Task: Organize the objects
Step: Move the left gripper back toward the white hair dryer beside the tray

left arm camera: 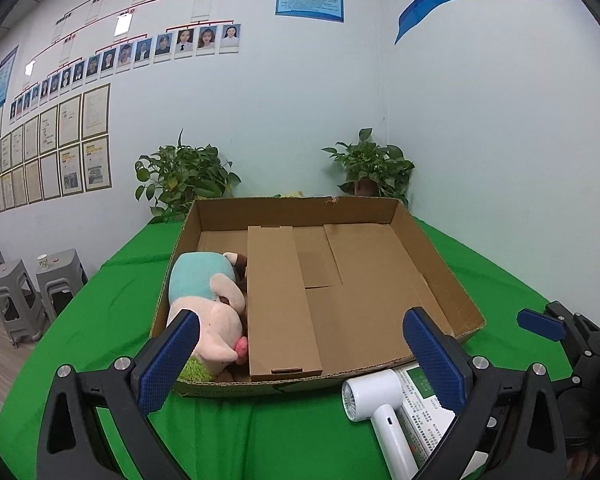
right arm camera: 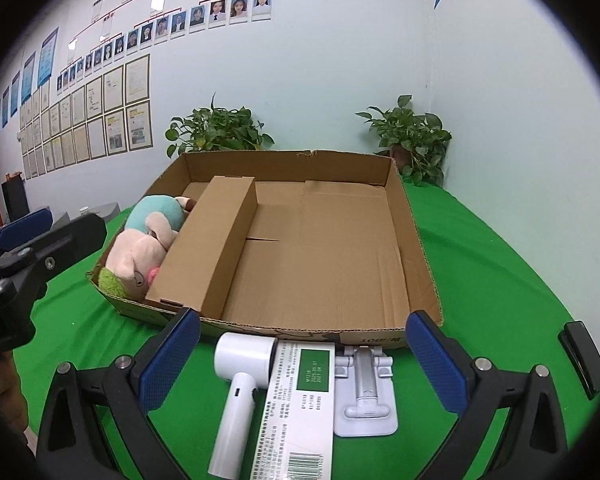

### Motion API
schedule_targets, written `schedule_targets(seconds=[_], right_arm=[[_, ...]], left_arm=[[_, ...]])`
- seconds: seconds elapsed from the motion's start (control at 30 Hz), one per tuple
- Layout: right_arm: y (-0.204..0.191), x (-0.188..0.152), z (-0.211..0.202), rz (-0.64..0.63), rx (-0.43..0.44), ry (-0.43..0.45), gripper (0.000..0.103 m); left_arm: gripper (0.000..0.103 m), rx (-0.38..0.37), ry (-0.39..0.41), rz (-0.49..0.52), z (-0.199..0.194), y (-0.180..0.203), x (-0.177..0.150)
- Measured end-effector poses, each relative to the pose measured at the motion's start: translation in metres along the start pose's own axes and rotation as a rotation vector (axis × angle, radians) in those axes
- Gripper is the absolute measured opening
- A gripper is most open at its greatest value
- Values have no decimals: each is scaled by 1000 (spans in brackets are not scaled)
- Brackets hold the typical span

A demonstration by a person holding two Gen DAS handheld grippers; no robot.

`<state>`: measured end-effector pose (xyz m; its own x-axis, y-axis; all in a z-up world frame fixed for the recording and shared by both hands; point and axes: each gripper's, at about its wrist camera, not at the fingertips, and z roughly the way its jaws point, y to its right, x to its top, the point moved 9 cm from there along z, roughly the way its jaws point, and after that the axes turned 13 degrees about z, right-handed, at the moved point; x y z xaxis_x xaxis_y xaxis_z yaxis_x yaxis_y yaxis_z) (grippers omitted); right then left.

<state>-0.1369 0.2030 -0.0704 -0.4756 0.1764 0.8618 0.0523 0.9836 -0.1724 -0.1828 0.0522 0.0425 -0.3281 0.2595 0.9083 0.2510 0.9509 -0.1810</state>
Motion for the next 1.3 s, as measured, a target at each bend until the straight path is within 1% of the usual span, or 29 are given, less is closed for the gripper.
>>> schedule_targets(seconds=[0.1, 0.4, 0.43, 0.47, 0.5, 0.53, 0.57, 0.6, 0.63, 0.67, 0.7, 0.73, 0.77, 0.8, 0.83, 0.87, 0.9, 0.93, 0.97, 1.0, 1.03, 1.07, 1.17, 1.23, 1.3], right_arm=[[1, -1, 2, 2, -2, -5, 102], [8, -4, 5, 23, 5, -2, 102], [9, -4, 6, 24, 7, -2, 102], [9, -4, 6, 26, 10, -3, 102], [10, -4, 6, 27, 14, -3, 102], [10, -4, 6, 25, 17, -2, 95], [10, -4, 7, 20, 16, -5, 88], [10, -5, 7, 23, 16, -11, 72], [11, -5, 9, 27, 17, -16, 57], [12, -6, 10, 30, 14, -25, 49], [13, -7, 11, 28, 9, -29, 32], [14, -7, 11, 22, 0, -29, 21], [14, -7, 11, 22, -1, -27, 19], [15, -7, 10, 23, -2, -24, 18], [15, -6, 10, 24, -3, -22, 18], [16, -6, 10, 25, -4, -18, 18], [16, -5, 9, 29, 4, -16, 21], [15, -5, 10, 30, 9, -19, 38], [16, -4, 9, 32, 14, -24, 55], [16, -4, 9, 35, 14, -22, 91], [18, -3, 8, 39, 10, -9, 100], [18, -1, 7, 41, 10, -2, 103], [17, -1, 7, 43, 31, -13, 103], [18, -2, 7, 28, 18, -10, 103], [18, -3, 8, 26, 19, -19, 103]], left_arm=[[102, 12, -6, -12, 9, -6, -3], [101, -1, -13, -22, 24, -14, -14], [99, 2, -11, -21, 25, -14, -15], [93, 2, -10, -21, 26, -15, -15], [83, 2, -11, -20, 28, -15, -16], [76, 3, -14, -19, 29, -15, -16], [62, 1, -18, -17, 30, -15, -17], [46, -14, -25, -11, 33, -14, -19], [37, -28, -33, -10, 35, -13, -20], [22, -35, -38, -14, 35, -14, -21], [18, -36, -43, -22, 37, -15, -22], [18, -35, -43, -28, 38, -17, -23], [18, -31, -38, -26, 38, -18, -22], [20, -19, -32, -22, 37, -20, -22], [26, 1, -19, -25, 37, -23, -21], [54, 11, -18, -27, 35, -24, -20], [92, 20, -17, -38, 35, -26, -20], [103, 20, -4, -58, 35, -29, -19], [102, 6, 8, -72, 34, -30, -19], [102, -11, 4, -78, 35, -29, -19], [102, -23, -8, -76, 38, -29, -20], [102, -21, -19, -70, 41, -29, -21], [102, -39, -24, -75, 43, -26, -23], [102, -65, -21, -80, 43, -23, -23], [102, -72, -24, -70, 43, -19, -24]])
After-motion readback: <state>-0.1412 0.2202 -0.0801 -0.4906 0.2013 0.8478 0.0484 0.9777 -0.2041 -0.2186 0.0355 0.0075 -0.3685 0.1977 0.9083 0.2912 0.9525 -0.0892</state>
